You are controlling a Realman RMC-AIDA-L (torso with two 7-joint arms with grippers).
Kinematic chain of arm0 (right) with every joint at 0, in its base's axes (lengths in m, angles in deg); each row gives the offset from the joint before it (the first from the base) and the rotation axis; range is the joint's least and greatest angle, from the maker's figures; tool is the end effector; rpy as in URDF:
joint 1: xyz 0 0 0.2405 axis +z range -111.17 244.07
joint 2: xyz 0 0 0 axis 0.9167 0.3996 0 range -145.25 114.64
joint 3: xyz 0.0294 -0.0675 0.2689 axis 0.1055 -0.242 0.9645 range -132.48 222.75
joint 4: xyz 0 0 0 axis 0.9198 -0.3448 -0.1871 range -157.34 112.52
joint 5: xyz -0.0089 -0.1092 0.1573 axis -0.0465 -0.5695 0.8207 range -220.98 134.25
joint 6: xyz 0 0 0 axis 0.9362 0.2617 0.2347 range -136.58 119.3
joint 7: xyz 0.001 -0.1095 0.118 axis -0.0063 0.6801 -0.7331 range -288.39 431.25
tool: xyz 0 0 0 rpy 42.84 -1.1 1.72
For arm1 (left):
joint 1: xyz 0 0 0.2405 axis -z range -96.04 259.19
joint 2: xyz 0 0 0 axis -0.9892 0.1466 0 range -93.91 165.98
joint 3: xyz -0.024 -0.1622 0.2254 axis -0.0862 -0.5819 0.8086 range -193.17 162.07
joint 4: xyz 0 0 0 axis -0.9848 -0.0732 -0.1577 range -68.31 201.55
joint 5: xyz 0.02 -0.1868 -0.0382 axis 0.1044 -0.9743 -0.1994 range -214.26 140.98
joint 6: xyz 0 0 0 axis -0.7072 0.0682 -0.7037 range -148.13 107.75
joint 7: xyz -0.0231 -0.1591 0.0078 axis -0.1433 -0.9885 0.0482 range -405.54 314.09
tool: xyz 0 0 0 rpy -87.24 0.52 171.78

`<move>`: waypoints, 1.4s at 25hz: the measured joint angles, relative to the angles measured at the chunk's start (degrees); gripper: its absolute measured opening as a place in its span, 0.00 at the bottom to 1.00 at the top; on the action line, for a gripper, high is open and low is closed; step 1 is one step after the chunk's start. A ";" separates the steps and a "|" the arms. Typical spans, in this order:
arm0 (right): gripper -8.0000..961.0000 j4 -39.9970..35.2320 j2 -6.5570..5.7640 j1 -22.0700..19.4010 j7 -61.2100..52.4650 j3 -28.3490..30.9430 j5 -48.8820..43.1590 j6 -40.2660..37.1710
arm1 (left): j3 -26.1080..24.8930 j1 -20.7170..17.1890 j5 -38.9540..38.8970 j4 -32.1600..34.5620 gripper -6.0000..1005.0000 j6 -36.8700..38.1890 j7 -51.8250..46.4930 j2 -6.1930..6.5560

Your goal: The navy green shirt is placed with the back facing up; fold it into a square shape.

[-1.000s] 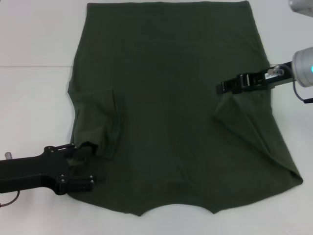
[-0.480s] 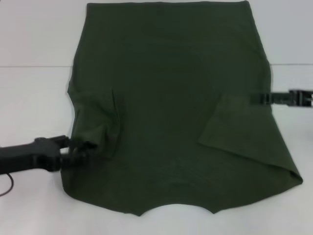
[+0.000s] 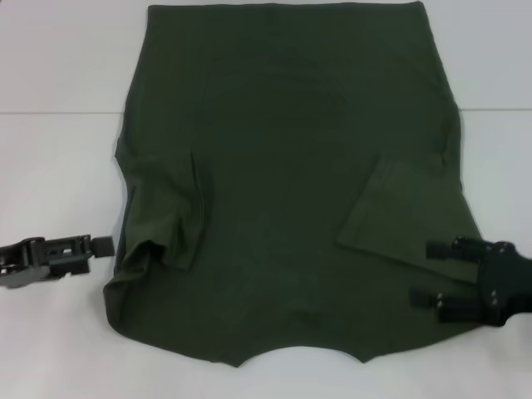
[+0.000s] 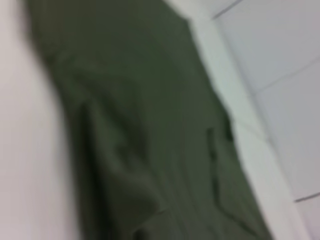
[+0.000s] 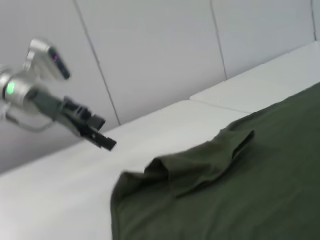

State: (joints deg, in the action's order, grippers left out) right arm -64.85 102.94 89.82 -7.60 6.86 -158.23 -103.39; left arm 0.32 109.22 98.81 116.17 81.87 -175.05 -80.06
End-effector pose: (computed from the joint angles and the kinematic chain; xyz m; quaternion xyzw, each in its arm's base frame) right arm 0.2909 0.2978 -0.0060 -0.9344 0.2286 0.2369 0.1360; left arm -0.3219 0.3032 0.0492 -0.7407 -0.6216 -0.2330 0.1033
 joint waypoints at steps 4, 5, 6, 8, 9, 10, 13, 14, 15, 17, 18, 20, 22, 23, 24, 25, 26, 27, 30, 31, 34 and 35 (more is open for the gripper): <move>0.96 1.18 1.40 -1.17 7.98 -0.21 -1.03 2.68 | 0.28 2.11 7.69 1.44 0.87 -1.71 -4.34 0.83; 0.97 2.22 1.43 -1.19 9.33 -0.26 -1.12 3.32 | 0.82 3.03 9.94 1.63 0.87 -2.24 -4.50 1.10; 0.98 3.06 1.35 -1.14 10.25 -0.30 -1.14 3.79 | 1.43 3.85 11.49 1.83 0.87 -2.69 -4.54 1.30; 0.98 4.35 1.16 -1.00 11.32 -0.34 -1.26 4.41 | 3.42 5.15 13.26 2.24 0.87 -3.68 -4.90 1.44; 0.98 4.49 1.14 -0.97 11.47 -0.34 -1.43 4.59 | 4.64 5.74 13.77 2.43 0.87 -4.20 -5.36 1.45; 0.98 4.49 1.14 -0.97 11.55 -0.34 -1.78 4.62 | 5.96 6.16 14.08 2.49 0.87 -4.67 -5.95 1.47; 0.98 4.28 1.26 -0.83 11.76 -0.34 -3.52 4.50 | 10.60 7.89 14.69 2.51 0.87 -5.74 -7.85 1.57; 0.97 4.35 1.30 -0.73 11.88 -0.34 -4.00 4.51 | 10.60 7.89 14.69 2.51 0.87 -5.74 -7.85 1.57; 0.97 4.46 1.34 -0.68 11.95 -0.34 -4.33 4.59 | 11.19 8.25 14.75 2.36 0.87 -5.81 -8.12 1.60; 0.97 4.53 1.39 -0.65 12.05 -0.33 -4.58 4.64 | 12.34 8.80 15.16 1.99 0.87 -6.17 -8.62 1.64; 0.97 4.55 1.41 -0.65 12.11 -0.33 -4.61 4.64 | 13.00 8.93 15.50 1.68 0.87 -6.59 -8.85 1.65; 0.97 4.57 1.42 -0.66 12.40 -0.42 -4.67 4.55 | 13.91 9.05 15.97 0.90 0.87 -7.48 -9.10 1.65; 0.97 4.57 1.43 -0.74 12.78 -0.83 -4.73 4.34 | 14.16 9.16 16.10 -0.10 0.87 -8.02 -9.22 1.63; 0.97 4.57 1.43 -0.80 12.92 -1.00 -4.74 4.29 | 14.16 9.20 16.11 -0.48 0.87 -8.23 -9.29 1.62; 0.97 4.57 1.44 -0.83 12.99 -1.11 -4.75 4.25 | 14.17 9.24 16.11 -0.82 0.87 -8.43 -9.35 1.61; 0.97 4.57 1.45 -0.81 13.03 -1.12 -4.75 4.24 | 14.17 9.28 16.06 -1.14 0.87 -8.66 -9.39 1.59; 0.97 4.57 1.45 -0.79 13.06 -1.13 -4.75 4.24 | 14.18 9.29 15.97 -1.31 0.87 -8.88 -9.39 1.54; 0.97 4.57 1.46 -0.77 13.11 -1.14 -4.75 4.23 | 14.18 9.30 15.86 -1.51 0.87 -9.25 -9.34 1.44; 0.97 4.55 1.42 -0.73 13.16 -1.31 -4.75 4.21 | 14.19 9.52 15.78 -2.85 0.87 -11.25 -9.21 1.17; 0.97 4.53 1.41 -0.70 13.17 -1.43 -4.76 4.20 | 14.21 9.69 15.79 -3.51 0.87 -11.91 -9.19 1.15; 0.97 4.44 1.40 -0.70 13.18 -1.62 -4.76 4.09 | 14.56 10.26 16.02 -5.11 0.87 -13.36 -9.18 1.12; 0.97 4.42 1.39 -0.72 13.18 -1.63 -4.75 3.98 | 14.82 10.33 16.07 -5.27 0.87 -13.58 -9.18 1.08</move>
State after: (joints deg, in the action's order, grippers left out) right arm -60.43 104.33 89.10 5.57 5.23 -162.99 -99.40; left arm 15.13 119.55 114.88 110.91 68.29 -184.23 -78.97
